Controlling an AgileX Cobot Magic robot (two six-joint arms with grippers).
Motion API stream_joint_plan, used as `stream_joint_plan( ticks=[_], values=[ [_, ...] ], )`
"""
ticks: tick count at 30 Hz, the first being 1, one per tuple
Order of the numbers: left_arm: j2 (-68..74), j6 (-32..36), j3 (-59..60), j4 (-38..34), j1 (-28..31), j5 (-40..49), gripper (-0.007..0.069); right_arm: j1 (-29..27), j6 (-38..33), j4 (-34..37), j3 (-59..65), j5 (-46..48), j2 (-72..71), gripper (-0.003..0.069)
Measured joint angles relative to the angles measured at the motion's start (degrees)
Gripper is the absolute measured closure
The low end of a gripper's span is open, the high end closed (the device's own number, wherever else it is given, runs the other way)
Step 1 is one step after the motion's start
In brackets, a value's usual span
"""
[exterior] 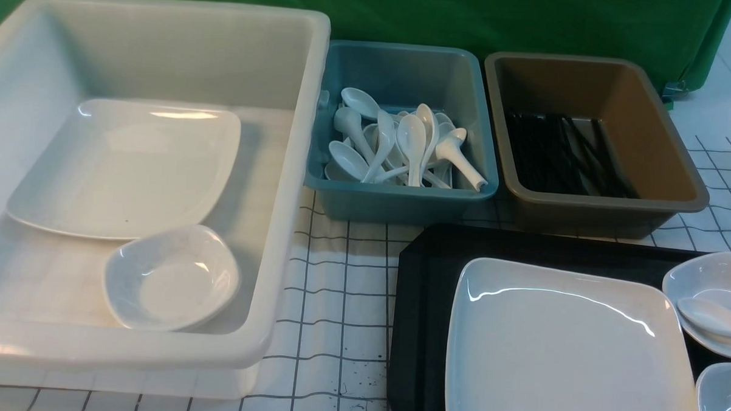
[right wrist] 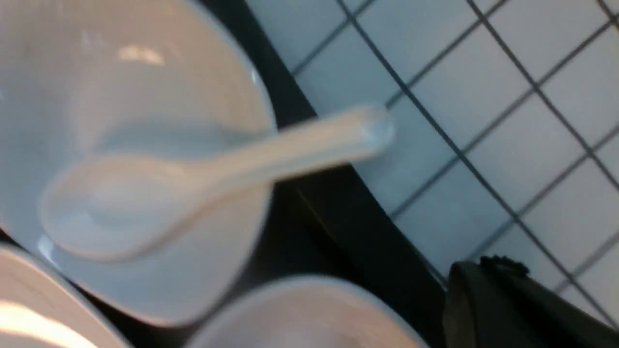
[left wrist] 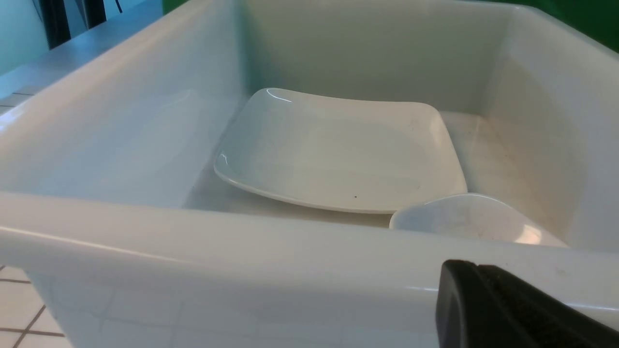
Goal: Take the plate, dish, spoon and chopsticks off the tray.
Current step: Use the right arm to grab a soup spoon from the plate
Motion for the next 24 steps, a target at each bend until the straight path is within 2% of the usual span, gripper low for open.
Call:
stream_joint_plan(
  ticks=[1,3,6,7,9,11,12,15,16,18,24],
  values=[
    [0.00,0.00,0.00,0.00,0.00,0.00,0.0619,-2.13,-1.23,5.75,0.00,-3.25,1.65,0.0626],
    [0.00,0.06,0.00,0.00,0.00,0.00,0.0619,-3.93,-2.25,10.96,0.06,-7.34,3.74,0.0624],
    [0.00,0.06,0.00,0.00,0.00,0.00,0.0619,-4.59,-2.58,14.14,0.06,-12.67,6.74,0.0600],
    [0.00,0.06,0.00,0.00,0.00,0.00,0.0619,-4.62,-2.52,14.38,0.06,-13.26,7.12,0.0596],
    [0.00,0.06,0.00,0.00,0.00,0.00,0.0619,-4.66,-1.79,15.13,0.06,-15.94,9.16,0.0539],
    [0.00,0.06,0.00,0.00,0.00,0.00,0.0619,-4.66,0.12,15.54,0.16,-17.65,10.87,0.0445],
    [0.00,0.06,0.00,0.00,0.00,0.00,0.0619,-4.66,0.33,15.54,0.16,-17.76,11.00,0.0425],
    [0.00,0.06,0.00,0.00,0.00,0.00,0.0619,-3.95,2.42,15.76,0.23,-20.21,12.87,0.0267],
    [0.00,0.06,0.00,0.00,0.00,0.00,0.0619,-3.95,2.49,15.76,0.23,-20.36,12.96,0.0260],
    [0.00,0.06,0.00,0.00,0.00,0.00,0.0619,-2.23,2.49,15.76,0.23,-22.09,14.02,0.0195],
    [0.00,0.06,0.00,0.00,0.00,0.00,0.0619,2.66,3.60,15.90,0.23,-26.25,16.46,0.0173]
  ],
)
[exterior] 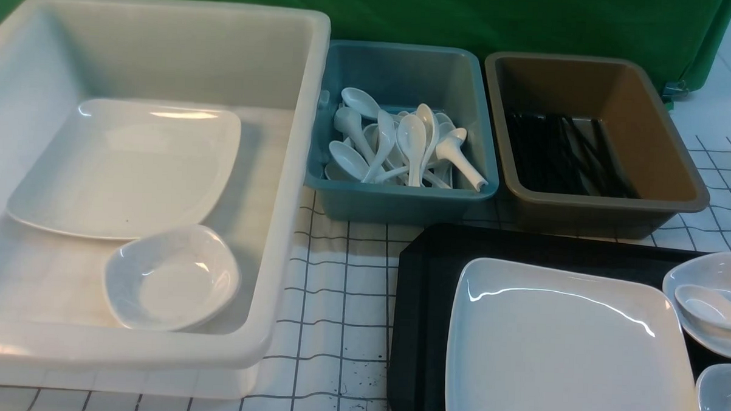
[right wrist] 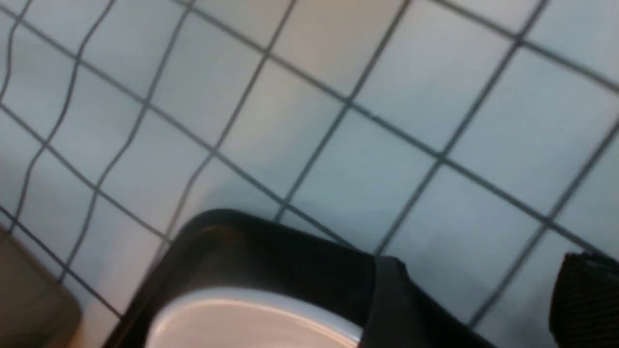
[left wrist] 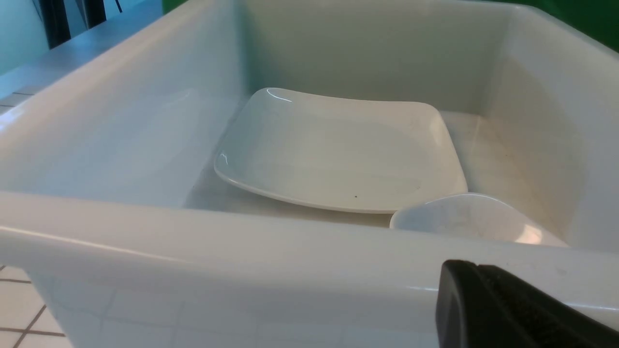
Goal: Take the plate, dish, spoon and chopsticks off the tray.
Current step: Use the right arm to grab a soup spoon from the plate
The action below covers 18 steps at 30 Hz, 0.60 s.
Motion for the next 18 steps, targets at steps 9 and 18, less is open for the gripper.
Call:
stream_joint_plan(
  ticks=[9,18],
  values=[
    [0.00,0.00,0.00,0.00,0.00,0.00,0.0619,2.36,-7.61,0.11,0.00,-1.43,1.13,0.0171],
    [0.00,-0.01,0.00,0.00,0.00,0.00,0.0619,2.40,-29.17,-0.09,-0.48,4.70,1.13,0.0169]
  ],
)
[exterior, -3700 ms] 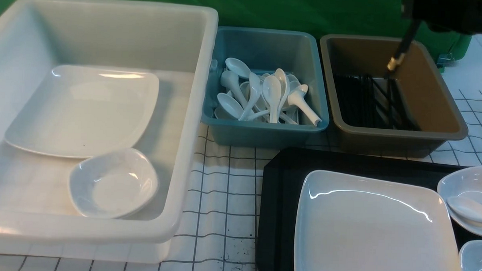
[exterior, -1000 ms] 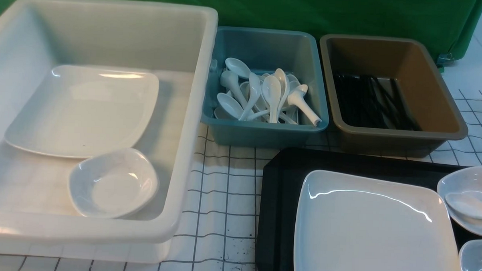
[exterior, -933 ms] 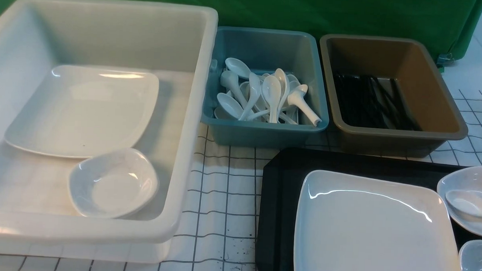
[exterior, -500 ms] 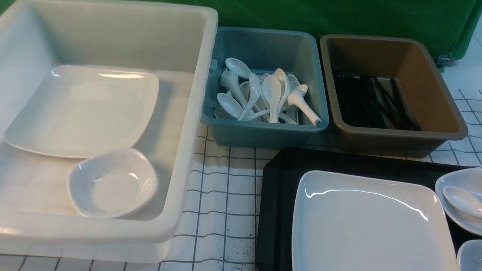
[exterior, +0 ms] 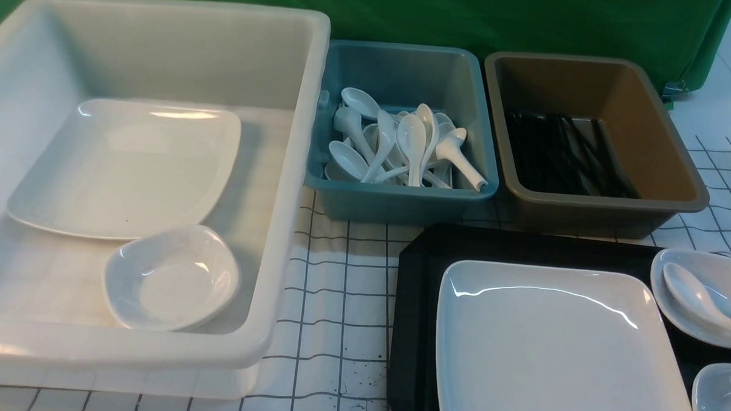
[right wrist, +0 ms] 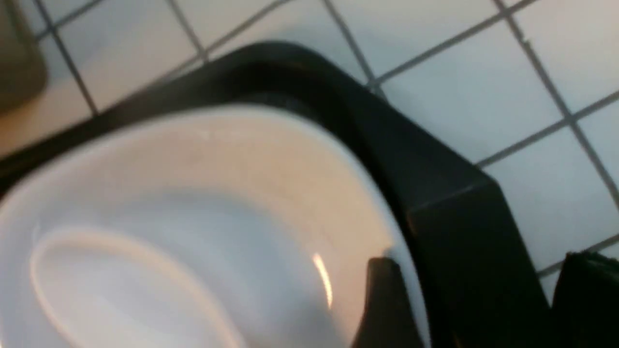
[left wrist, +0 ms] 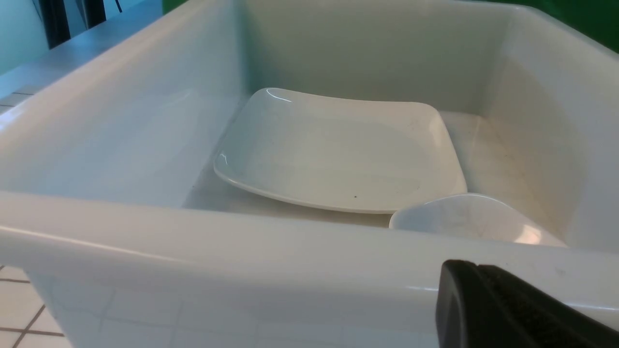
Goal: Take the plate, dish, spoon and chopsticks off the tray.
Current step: Use the right arm to grab a soup spoon from the plate
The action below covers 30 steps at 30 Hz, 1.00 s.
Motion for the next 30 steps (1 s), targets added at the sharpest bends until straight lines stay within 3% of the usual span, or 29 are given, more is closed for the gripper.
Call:
stream_joint_plan(
  ticks=[8,16,21,27,30],
  values=[
    [0.00,0.00,0.00,0.00,0.00,0.00,0.0619,0.00,-4.47,-3.28,-5.07,10.16,-0.92,0.0169],
    [0.00,0.05,0.00,0.00,0.00,0.00,0.0619,1.18,2.14,-4.24,-12.31,29.65,-6.26,0.0169],
    [0.00,0.05,0.00,0.00,0.00,0.00,0.0619,6.40,7.20,-8.59,-11.38,38.26,-6.62,0.0169],
    [0.00,0.05,0.00,0.00,0.00,0.00,0.0619,15.73,14.79,-21.67,-8.21,37.48,-5.97,0.0169],
    [0.00,0.05,0.00,0.00,0.00,0.00,0.0619,18.02,16.14,-23.48,-7.40,35.63,-4.91,0.0169]
  ],
)
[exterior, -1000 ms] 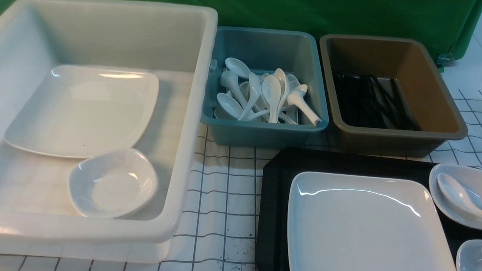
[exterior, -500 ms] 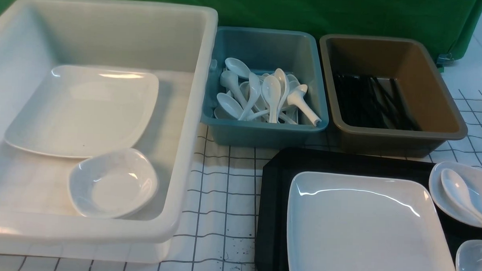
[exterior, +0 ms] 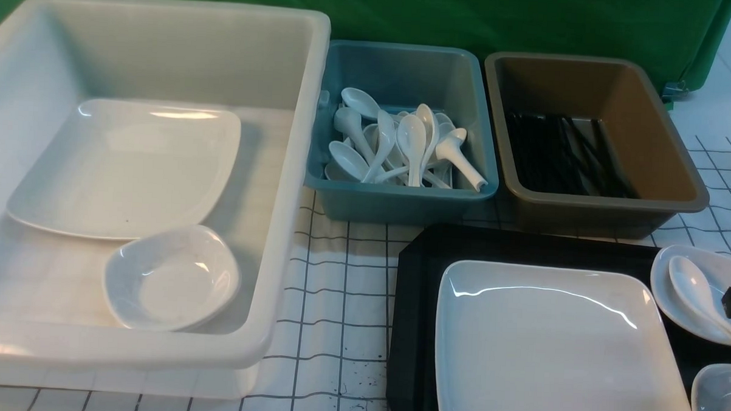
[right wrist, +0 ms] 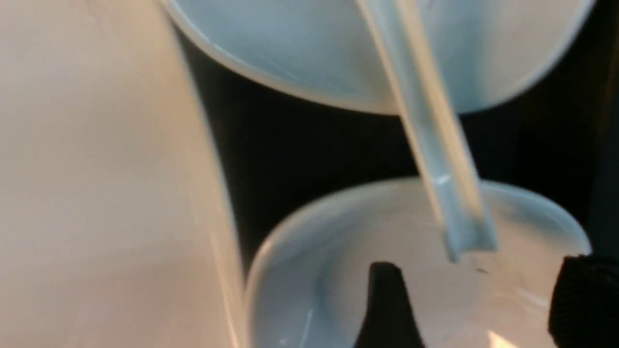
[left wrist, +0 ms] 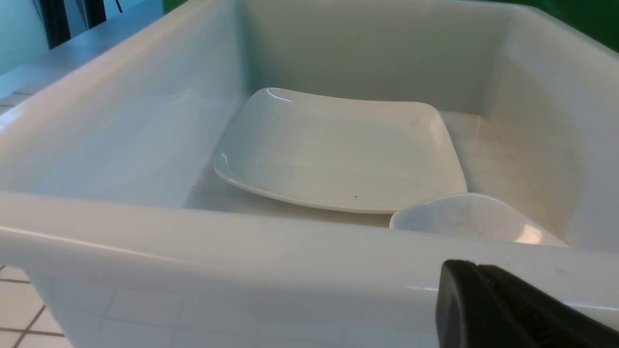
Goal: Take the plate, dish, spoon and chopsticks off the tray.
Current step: Use the right arm to grab a soup spoon from the plate
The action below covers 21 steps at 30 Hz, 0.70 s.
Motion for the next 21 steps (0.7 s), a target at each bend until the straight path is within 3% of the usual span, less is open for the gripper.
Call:
stream_joint_plan(
  ticks=[10,13,19,21],
  values=[
    [0.00,-0.06,0.00,0.00,0.00,0.00,0.0619,0.97,1.48,-1.05,0.47,-3.55,6.19,0.0169],
    [0.00,-0.06,0.00,0.00,0.00,0.00,0.0619,0.97,1.48,-1.05,0.49,-3.66,6.54,0.0201],
    [0.00,-0.06,0.00,0.00,0.00,0.00,0.0619,0.97,1.33,-1.05,0.49,-3.37,5.52,0.0492],
    [0.00,-0.06,0.00,0.00,0.00,0.00,0.0619,0.97,0.89,-1.05,0.49,-2.88,4.98,0.0491]
  ],
)
